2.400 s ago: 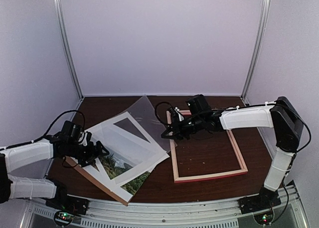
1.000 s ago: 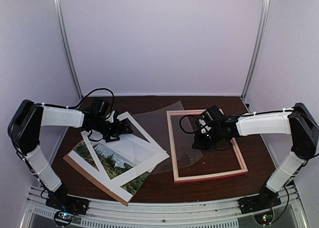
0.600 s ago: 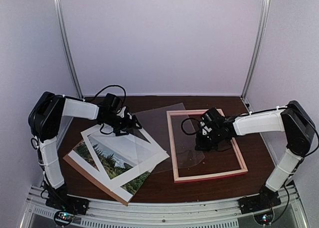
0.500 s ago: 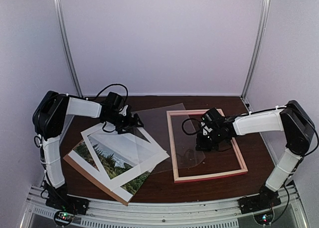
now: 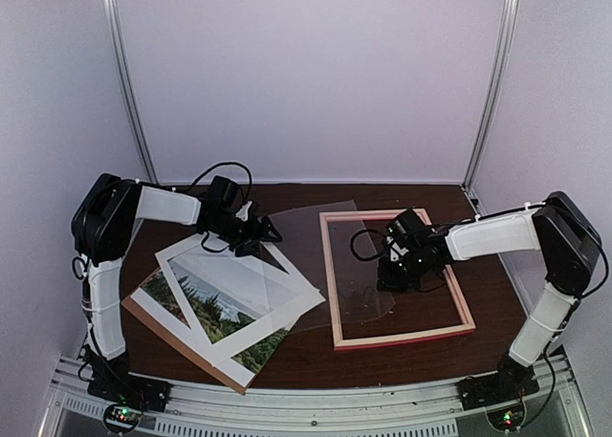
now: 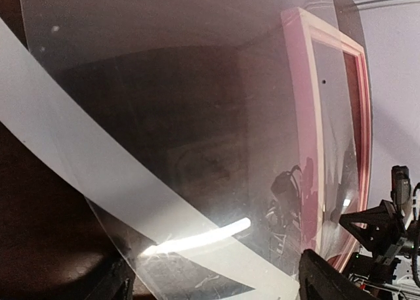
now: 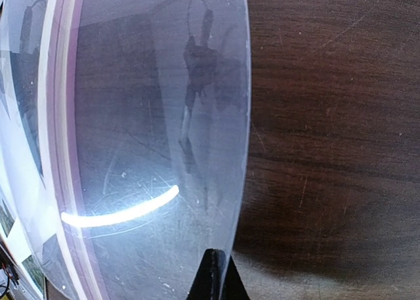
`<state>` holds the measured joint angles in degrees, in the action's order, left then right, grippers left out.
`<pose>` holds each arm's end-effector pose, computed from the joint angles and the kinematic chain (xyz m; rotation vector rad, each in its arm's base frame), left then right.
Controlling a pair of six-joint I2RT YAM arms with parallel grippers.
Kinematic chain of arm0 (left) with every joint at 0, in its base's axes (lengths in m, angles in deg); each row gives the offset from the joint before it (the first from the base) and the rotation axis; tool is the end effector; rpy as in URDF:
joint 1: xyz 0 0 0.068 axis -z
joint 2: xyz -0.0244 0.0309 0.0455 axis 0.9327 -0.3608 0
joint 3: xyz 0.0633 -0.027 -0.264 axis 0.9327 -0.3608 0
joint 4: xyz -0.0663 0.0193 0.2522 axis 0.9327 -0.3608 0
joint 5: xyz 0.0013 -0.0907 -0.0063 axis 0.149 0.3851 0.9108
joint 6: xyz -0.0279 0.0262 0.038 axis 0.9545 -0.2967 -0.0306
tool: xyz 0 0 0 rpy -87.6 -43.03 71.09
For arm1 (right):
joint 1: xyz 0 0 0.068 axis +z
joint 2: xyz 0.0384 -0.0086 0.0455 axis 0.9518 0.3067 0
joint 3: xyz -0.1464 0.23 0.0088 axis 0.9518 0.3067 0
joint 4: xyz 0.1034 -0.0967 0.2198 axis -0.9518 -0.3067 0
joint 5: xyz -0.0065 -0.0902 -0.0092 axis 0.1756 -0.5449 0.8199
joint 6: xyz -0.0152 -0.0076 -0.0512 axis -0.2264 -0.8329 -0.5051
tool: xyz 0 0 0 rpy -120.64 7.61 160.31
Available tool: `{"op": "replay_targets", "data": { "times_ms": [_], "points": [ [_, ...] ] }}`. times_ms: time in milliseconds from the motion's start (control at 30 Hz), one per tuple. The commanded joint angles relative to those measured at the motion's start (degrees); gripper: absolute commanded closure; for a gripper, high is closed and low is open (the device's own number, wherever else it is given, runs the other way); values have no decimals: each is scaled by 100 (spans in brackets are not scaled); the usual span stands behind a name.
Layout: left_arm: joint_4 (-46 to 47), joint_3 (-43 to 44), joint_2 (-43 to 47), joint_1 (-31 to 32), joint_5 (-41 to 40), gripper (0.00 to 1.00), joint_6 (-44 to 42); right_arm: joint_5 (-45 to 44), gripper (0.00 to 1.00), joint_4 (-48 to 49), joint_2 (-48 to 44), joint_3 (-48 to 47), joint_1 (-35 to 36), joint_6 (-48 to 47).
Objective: Put the photo into the frame
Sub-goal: Pass from the right arm to the left
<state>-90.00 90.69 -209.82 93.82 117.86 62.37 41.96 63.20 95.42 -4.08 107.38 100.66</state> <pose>0.3894 -0.2022 0.1400 -0.0926 2.6874 -1.1232 0.2562 0.1914 0.1496 -0.0220 2.8283 0.6790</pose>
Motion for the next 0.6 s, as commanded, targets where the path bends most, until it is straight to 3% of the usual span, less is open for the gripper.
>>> {"op": "replay_targets", "data": {
  "times_ms": [0, 233, 567],
  "points": [
    [707, -284, -71, 93, 597, 17, 326, -105, 100, 124, 131, 109, -41, 32],
    [1472, -793, 164, 148, 836, 32, 657, -45, 100, 219, 142, 135, -35, 62],
    [1976, -1126, 642, 148, 1021, 38, 937, -10, 100, 282, 114, 197, -40, 87]
  ]
}}
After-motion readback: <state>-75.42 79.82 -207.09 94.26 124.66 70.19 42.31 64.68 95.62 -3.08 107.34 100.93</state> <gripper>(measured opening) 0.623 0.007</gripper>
